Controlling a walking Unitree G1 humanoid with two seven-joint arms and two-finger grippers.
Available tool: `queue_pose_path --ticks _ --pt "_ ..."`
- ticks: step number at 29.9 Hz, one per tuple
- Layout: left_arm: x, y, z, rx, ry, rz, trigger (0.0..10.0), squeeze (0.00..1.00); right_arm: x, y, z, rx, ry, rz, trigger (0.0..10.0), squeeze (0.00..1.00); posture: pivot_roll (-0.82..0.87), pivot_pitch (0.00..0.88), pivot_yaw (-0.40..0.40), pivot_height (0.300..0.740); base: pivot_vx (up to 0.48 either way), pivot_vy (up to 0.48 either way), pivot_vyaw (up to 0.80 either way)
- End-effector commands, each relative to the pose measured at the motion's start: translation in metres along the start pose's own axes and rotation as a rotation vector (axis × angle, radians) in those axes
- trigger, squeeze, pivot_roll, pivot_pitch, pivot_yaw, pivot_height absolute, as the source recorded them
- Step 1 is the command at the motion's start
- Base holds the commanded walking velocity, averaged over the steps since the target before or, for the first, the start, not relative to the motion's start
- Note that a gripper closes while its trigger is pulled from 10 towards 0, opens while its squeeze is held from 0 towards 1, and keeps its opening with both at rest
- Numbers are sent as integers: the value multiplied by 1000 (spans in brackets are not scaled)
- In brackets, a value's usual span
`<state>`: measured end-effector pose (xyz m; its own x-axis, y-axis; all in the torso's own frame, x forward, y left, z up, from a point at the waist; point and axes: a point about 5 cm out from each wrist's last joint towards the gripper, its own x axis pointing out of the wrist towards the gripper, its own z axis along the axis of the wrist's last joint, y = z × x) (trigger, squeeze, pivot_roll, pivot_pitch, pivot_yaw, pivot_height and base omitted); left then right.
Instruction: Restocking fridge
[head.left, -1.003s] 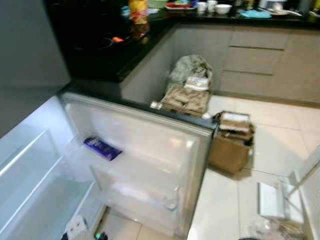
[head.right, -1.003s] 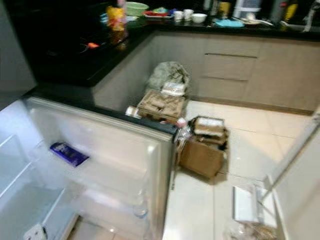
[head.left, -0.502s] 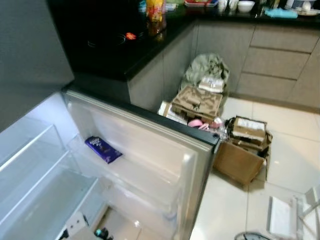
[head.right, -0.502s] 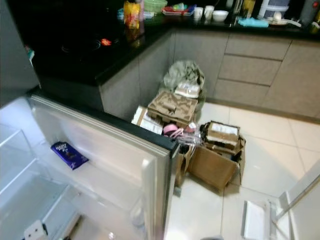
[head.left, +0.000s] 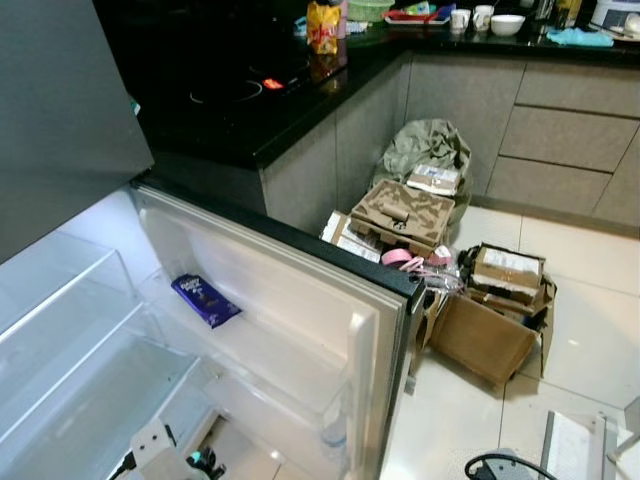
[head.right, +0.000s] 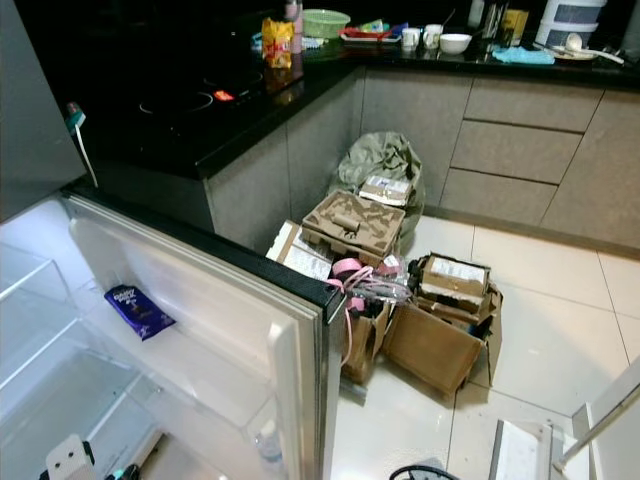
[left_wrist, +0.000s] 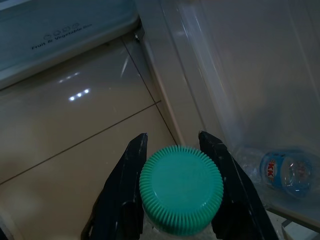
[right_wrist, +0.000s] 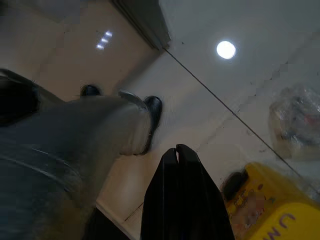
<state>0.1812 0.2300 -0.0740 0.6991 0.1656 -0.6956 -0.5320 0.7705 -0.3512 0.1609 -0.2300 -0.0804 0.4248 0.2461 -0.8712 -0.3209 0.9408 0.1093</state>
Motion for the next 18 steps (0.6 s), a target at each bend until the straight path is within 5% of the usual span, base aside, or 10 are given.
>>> queue_pose_path --ticks 1,13,18 --pt "-3 5 -13 12 69 18 10000 0 1 1 19 -22 -74 61 10000 0 -133 0 30 740 0 -439 0" --pt "-4 6 -13 18 64 36 10000 0 -7 17 84 -92 -284 512 10000 0 -133 0 30 740 0 0 0" --pt "-5 8 -14 19 67 43 10000 0 -19 24 106 -279 -276 755 10000 0 -133 0 30 740 0 0 0"
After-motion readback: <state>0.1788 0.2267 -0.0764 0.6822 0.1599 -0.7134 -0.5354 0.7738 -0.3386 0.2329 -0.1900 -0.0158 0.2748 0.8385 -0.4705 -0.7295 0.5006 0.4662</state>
